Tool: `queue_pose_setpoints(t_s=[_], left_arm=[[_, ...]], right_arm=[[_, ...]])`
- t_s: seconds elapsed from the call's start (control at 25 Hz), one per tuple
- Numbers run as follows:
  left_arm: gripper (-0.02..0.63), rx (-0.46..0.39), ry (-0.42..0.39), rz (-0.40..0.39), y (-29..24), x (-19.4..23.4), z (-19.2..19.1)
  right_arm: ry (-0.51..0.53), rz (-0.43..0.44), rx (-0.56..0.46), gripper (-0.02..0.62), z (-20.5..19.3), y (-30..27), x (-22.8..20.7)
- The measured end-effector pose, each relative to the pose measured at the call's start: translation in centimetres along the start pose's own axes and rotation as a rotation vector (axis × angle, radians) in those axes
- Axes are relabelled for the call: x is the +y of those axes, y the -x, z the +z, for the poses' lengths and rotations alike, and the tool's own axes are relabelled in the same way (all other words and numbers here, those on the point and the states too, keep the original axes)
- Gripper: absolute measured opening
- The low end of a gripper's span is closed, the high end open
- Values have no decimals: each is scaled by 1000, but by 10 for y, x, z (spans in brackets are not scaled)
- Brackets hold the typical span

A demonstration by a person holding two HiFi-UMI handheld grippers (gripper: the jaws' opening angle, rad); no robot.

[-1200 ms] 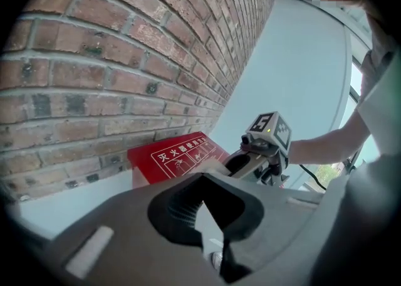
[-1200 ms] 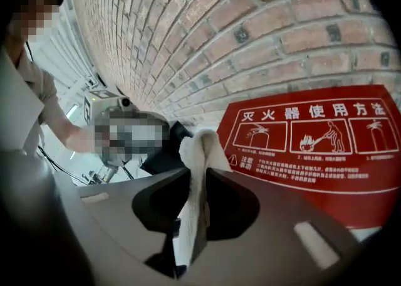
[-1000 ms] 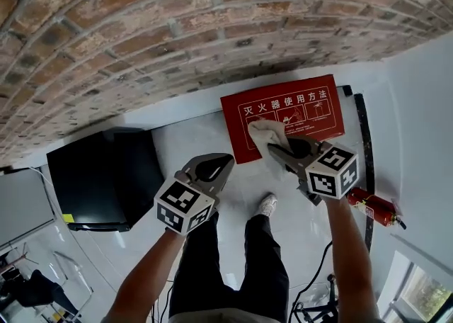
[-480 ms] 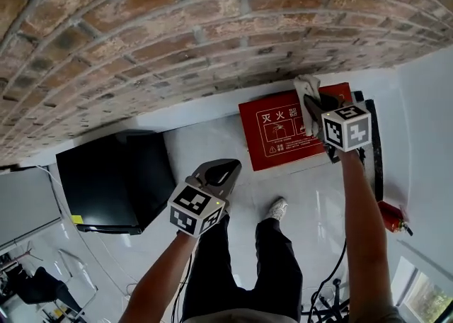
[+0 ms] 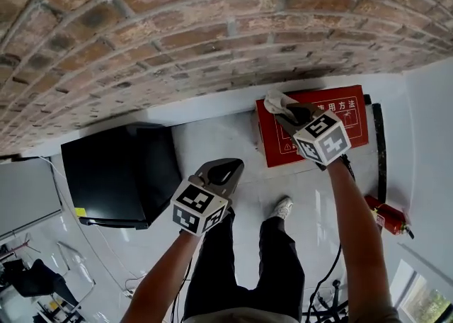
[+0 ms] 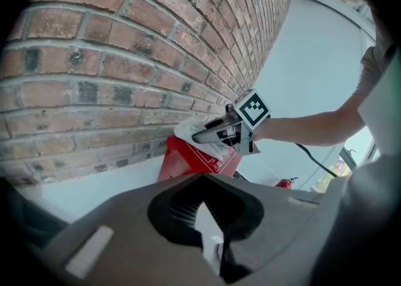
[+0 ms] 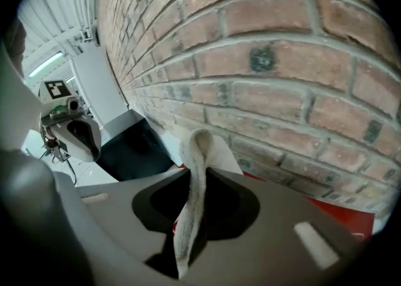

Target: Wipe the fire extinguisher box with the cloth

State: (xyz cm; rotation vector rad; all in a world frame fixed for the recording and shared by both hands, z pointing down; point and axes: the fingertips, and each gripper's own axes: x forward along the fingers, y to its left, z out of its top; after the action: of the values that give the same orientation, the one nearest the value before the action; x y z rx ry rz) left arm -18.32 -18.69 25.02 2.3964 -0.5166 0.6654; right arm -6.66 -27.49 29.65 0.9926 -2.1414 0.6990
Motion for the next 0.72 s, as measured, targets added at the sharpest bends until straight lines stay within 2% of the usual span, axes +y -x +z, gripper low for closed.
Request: queue_pose_setpoints(t_s=[0.12, 0.32, 0.6, 0.72], left_arm=[[0, 2, 1, -3, 9, 4, -6], [0, 8, 5, -31, 17, 7, -14], [0, 50, -58, -128, 12, -9, -19], [0, 71, -74, -127, 8, -6, -29]], right_arm=[[59, 67, 38, 87, -4, -9, 31], [70, 124, 82, 86, -19, -11, 71], [-19, 138, 68, 86, -48, -2, 119], [-21, 156, 62, 86, -60, 4, 139]])
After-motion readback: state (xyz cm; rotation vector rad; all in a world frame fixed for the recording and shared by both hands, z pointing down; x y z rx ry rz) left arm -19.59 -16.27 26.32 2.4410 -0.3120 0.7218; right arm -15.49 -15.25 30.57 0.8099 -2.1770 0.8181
